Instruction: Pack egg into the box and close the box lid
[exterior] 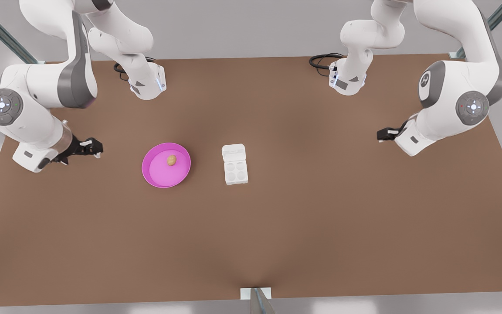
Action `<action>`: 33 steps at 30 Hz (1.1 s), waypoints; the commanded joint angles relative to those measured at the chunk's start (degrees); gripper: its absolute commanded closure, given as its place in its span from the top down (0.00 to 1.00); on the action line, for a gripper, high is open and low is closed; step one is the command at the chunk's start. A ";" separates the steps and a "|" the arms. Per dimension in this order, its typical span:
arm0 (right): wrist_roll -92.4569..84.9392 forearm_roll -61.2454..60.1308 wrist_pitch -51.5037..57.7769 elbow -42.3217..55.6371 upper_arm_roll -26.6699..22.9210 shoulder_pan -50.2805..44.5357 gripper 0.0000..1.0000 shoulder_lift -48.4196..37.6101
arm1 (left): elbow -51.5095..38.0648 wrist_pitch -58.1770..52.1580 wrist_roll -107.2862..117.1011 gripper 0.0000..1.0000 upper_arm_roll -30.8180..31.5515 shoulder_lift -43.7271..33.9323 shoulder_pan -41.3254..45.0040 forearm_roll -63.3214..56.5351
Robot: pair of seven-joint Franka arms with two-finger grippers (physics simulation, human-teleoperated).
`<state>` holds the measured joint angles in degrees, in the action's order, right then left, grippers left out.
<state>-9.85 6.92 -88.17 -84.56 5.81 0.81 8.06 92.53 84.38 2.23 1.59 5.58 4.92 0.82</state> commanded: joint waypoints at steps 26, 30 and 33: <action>30.15 -7.36 -53.94 -46.22 0.87 -12.76 1.00 0.55 | -2.71 3.24 -2.67 1.00 0.25 0.93 0.80 0.24; 31.65 -8.59 -54.30 -49.03 0.87 -12.85 1.00 0.55 | -3.41 3.16 -2.67 1.00 0.25 0.93 0.80 0.24; 31.82 -11.49 -56.05 -50.00 0.87 -13.64 1.00 1.70 | -3.41 3.16 -2.67 1.00 0.25 0.93 0.80 0.24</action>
<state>10.10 -2.85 -140.08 -134.49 6.67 -12.66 9.71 89.15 87.58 -0.01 1.83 6.60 5.72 1.10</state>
